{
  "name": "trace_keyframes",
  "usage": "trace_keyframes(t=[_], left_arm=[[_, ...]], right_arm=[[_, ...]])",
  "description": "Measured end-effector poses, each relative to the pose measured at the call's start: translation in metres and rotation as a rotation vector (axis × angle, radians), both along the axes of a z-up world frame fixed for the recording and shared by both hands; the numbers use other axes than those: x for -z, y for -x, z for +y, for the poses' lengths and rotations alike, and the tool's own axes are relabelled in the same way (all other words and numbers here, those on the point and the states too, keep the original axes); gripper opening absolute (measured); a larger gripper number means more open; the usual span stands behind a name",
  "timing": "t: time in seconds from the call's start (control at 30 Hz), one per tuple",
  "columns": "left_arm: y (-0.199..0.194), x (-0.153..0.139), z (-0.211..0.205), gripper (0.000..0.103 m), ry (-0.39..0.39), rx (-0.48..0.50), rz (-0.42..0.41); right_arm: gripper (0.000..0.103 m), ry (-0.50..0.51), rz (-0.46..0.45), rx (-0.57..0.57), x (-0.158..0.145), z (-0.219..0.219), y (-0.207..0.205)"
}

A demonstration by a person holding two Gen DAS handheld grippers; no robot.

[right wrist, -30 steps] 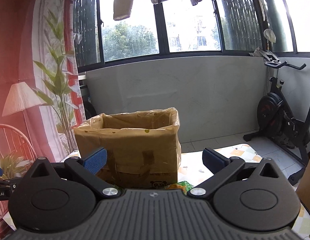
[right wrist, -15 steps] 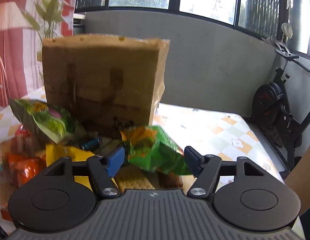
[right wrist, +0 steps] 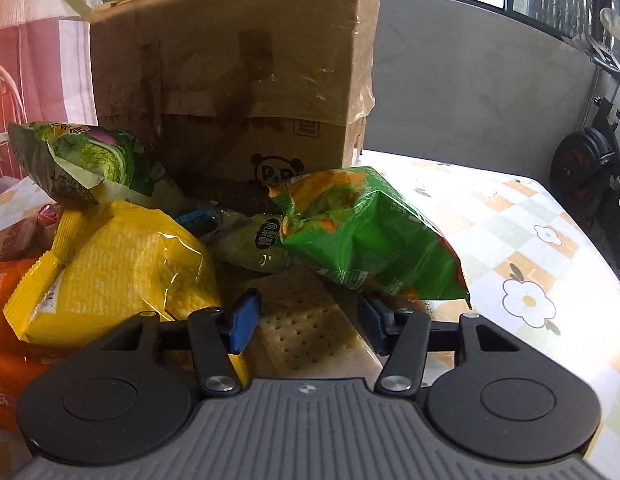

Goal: Organize snacks
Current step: 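Lower the left gripper toward the red sachet while the right gripper approaches the cream cracker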

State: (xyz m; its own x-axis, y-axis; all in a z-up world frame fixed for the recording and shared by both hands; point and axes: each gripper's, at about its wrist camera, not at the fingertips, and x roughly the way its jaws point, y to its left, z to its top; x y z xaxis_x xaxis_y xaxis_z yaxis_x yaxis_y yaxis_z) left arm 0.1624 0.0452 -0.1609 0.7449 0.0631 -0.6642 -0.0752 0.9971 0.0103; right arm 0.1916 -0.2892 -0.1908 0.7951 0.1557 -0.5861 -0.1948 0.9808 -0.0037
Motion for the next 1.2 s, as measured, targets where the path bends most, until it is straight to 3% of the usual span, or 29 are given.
trace_keyframes(t=[0.1,0.3,0.53,0.7,0.8,0.93,1.13,1.2], left_arm=[[-0.001,0.003,-0.005,0.092,0.001,0.019,0.007],[0.0,0.013,-0.011,0.092,0.0,0.037,0.024],[-0.001,0.016,-0.01,0.092,0.016,0.057,0.027],[-0.015,0.009,-0.01,0.092,0.004,0.121,-0.024],[-0.026,0.016,-0.006,0.092,0.009,0.146,-0.001],[-0.032,0.026,0.008,0.092,0.065,0.118,0.05],[-0.035,0.018,0.033,0.092,0.096,0.072,-0.005],[-0.041,0.013,0.043,0.082,0.09,0.037,-0.019]], right_arm=[[0.064,-0.049,0.025,0.016,0.0,-0.009,-0.002],[0.063,-0.015,0.025,-0.013,0.0,-0.002,0.0],[0.064,-0.06,0.086,0.018,0.006,-0.009,-0.012],[0.062,-0.048,0.082,0.02,0.006,-0.006,-0.012],[0.062,-0.048,0.082,0.02,0.006,-0.005,-0.012],[0.061,-0.047,0.081,0.021,0.006,-0.006,-0.012],[0.061,-0.046,0.081,0.021,0.007,-0.006,-0.012],[0.061,-0.046,0.081,0.021,0.007,-0.006,-0.012]])
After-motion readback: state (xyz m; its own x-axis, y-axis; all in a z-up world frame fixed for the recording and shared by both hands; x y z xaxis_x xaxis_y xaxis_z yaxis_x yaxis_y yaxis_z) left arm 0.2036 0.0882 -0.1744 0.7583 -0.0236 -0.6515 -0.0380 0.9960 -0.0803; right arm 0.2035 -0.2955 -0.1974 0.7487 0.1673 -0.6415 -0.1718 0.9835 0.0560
